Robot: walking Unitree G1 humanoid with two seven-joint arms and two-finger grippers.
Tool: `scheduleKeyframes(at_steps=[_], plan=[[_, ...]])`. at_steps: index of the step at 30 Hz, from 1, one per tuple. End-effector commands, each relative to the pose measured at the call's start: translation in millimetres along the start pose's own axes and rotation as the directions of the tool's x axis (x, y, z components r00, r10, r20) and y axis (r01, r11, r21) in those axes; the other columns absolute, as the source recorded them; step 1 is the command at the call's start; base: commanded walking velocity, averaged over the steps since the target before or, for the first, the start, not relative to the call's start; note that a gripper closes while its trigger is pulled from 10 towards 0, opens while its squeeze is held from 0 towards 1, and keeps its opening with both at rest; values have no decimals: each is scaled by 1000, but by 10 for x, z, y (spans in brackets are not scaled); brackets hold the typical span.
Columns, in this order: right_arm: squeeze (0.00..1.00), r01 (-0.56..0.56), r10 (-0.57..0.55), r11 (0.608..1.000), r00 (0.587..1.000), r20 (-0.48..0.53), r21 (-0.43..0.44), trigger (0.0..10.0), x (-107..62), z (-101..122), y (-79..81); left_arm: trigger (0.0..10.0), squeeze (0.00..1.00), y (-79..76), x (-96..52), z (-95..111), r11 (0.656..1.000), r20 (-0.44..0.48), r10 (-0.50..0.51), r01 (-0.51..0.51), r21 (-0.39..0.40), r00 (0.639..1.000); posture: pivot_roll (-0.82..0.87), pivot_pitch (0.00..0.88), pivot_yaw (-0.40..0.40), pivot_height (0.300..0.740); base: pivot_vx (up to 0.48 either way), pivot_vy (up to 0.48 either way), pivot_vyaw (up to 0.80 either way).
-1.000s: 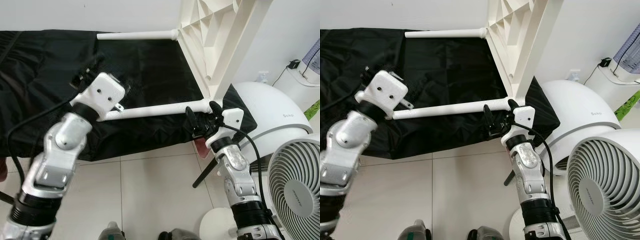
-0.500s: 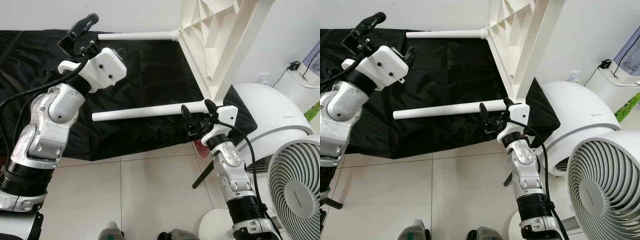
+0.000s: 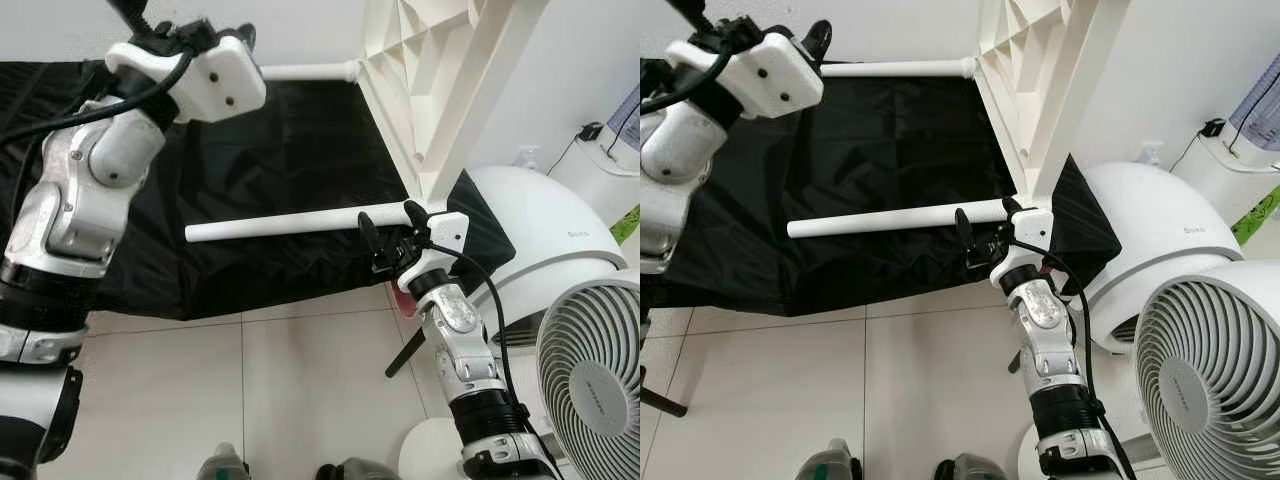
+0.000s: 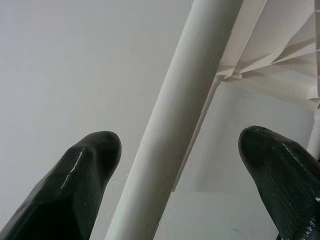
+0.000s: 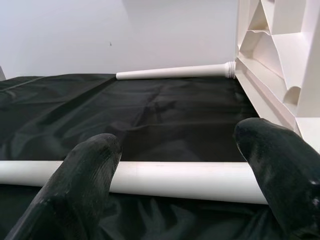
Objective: Building children table
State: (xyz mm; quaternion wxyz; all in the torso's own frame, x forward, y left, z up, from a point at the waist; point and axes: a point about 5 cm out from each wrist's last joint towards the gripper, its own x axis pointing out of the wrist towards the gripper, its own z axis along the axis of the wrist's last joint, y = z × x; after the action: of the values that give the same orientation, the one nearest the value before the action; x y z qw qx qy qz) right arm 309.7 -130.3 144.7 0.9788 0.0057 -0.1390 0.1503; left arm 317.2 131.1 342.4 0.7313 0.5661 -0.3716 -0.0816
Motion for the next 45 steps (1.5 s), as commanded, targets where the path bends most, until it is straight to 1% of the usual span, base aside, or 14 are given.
scheduleKeyframes(at_steps=[1, 4, 5, 6, 7, 9, 11, 12, 18, 22, 25, 32, 34, 45], plan=[[0, -7, 7, 1000, 1000, -2, -5, 10000, 10, -13, 11, 10000, 0, 48, 29, 40, 996, 31, 82, -83, 21, 996, 74, 0, -56, 740, 0, 0, 0], [0, -9, 9, 1000, 1000, -4, -2, 10000, 5, -19, 29, 10000, 0, 37, 102, 55, 997, 52, 70, -72, 37, 996, 72, 0, -50, 740, 0, 0, 0], [0, -9, 9, 1000, 1000, -4, -2, 10000, 5, -19, 29, 10000, 0, 37, 102, 55, 997, 52, 70, -72, 37, 996, 72, 0, -50, 740, 0, 0, 0], [0, -10, 10, 1000, 1000, -4, 1, 10000, 2, -25, 47, 10000, 0, 21, 142, 44, 997, 54, 59, -62, 46, 997, 71, 0, -44, 740, 0, 0, 0], [0, -10, 10, 1000, 1000, -4, 5, 10000, -2, -30, 67, 10000, 0, 4, 182, 24, 997, 49, 49, -52, 61, 998, 71, 0, -40, 740, 0, 0, 0], [0, -10, 10, 1000, 1000, -3, 9, 10000, -6, -33, 83, 10000, 0, -9, 213, 8, 996, 46, 40, -43, 73, 998, 71, 0, -36, 740, 0, 0, 0], [0, -10, 10, 1000, 1000, -3, 9, 10000, -6, -33, 83, 10000, 0, -9, 213, 8, 996, 46, 40, -43, 73, 998, 71, 0, -36, 740, 0, 0, 0], [0, -8, 8, 1000, 1000, -5, 19, 10000, -22, -46, 119, 10000, 0, -23, 274, -44, 994, 28, 19, -22, 107, 999, 71, 7, -23, 740, 0, 0, 0], [0, -4, 4, 1000, 1000, -8, 30, 10000, -44, -67, 154, 10000, 0, -26, 336, -107, 991, 6, 1, -2, 131, 1000, 71, 8, -17, 740, 0, 0, 0], [0, -4, 4, 999, 1000, -10, 36, 10000, -53, -74, 176, 10000, 0, 2, 387, -144, 989, -10, -4, 6, 147, 1000, 75, 21, -13, 740, 0, 0, 0], [0, -3, 4, 999, 1000, -13, 40, 10000, -56, -80, 194, 10000, 0, 84, 469, -175, 987, -26, 4, 0, 164, 1000, 80, 28, -11, 740, 0, 0, 0], [0, 1, 0, 999, 1000, -20, 42, 10000, -68, -100, 196, 10000, 0, 126, 519, -186, 985, -35, 7, -1, 171, 999, 84, 28, -6, 740, 0, 0, 0], [0, 11, -10, 999, 1000, -29, 46, 10000, -73, -120, 192, 10000, 0, 159, 586, -158, 984, -38, 1, 6, 179, 999, 90, 32, -4, 740, 0, 0, 0], [0, 19, -17, 998, 999, -42, 53, 10000, -92, -153, 218, 10000, 0, 178, 660, -110, 985, -33, -18, 24, 172, 999, 99, 37, 1, 740, 0, 0, 0]])
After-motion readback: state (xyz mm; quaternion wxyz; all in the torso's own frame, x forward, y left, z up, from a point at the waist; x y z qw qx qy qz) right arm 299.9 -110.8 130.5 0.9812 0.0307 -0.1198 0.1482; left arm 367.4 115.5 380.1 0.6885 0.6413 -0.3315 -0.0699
